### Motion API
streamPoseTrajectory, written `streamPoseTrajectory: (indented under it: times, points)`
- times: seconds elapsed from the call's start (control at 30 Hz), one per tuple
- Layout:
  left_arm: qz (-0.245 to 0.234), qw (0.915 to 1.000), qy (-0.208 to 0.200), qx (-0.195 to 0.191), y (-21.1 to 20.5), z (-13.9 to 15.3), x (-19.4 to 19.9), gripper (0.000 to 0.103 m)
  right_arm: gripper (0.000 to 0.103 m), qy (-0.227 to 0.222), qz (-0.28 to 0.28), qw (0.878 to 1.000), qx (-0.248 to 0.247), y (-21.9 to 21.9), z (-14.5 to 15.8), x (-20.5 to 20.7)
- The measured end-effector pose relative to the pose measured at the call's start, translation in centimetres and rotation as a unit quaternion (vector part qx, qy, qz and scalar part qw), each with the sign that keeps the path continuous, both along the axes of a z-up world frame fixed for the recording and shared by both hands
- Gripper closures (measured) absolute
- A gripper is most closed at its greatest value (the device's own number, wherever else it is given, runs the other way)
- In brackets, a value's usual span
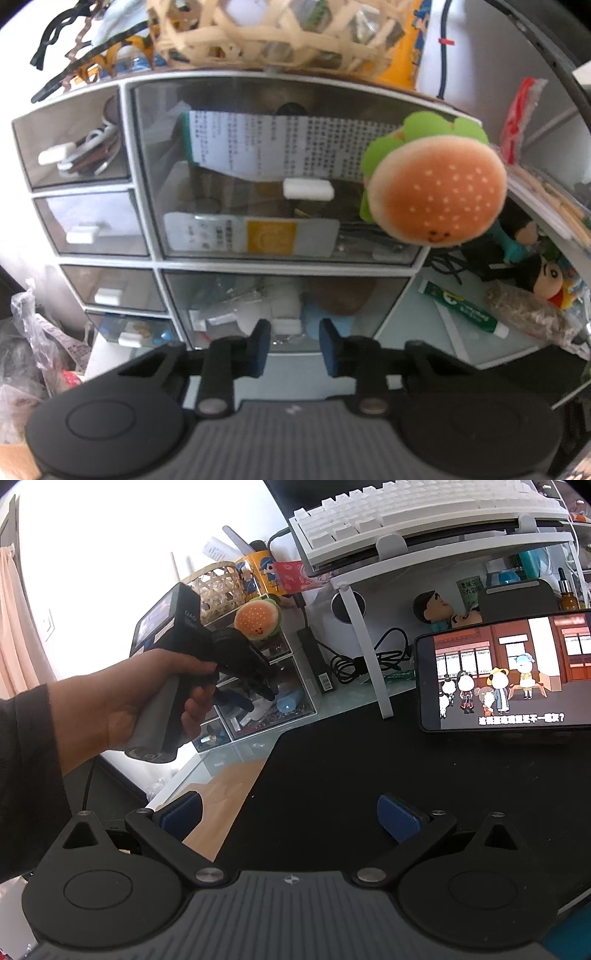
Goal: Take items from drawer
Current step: 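Close the left gripper on the front edge of the bottom clear drawer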
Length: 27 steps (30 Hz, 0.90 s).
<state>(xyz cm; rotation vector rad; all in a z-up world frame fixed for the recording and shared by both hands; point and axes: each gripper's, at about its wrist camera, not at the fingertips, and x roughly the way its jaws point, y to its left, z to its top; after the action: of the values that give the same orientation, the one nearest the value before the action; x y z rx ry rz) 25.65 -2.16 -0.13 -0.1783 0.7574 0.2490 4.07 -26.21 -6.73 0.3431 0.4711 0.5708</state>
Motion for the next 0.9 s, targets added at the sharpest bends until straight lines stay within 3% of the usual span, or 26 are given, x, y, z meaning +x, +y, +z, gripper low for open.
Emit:
streamPoseTrajectory:
  times: [0.1, 0.53, 0.9]
  points:
    - [0.009, 0.9999, 0.005, 0.009, -0.1, 0.0, 0.2, 0.083, 0.0, 0.0, 0.0, 1.0, 0.001, 0.0, 0.0, 0.0]
    - [0.021, 0.9993, 0.014, 0.026, -0.7, -0.1, 0.3, 0.084, 0.0, -0.002, 0.004, 1.0, -0.002, 0.2, 0.0, -0.1]
    - [0.004, 0.9995, 0.011, 0.03, 0.3, 0.0, -0.7, 0.085, 0.0, -0.001, 0.01, 1.0, -0.003, 0.6, 0.1, 0.1]
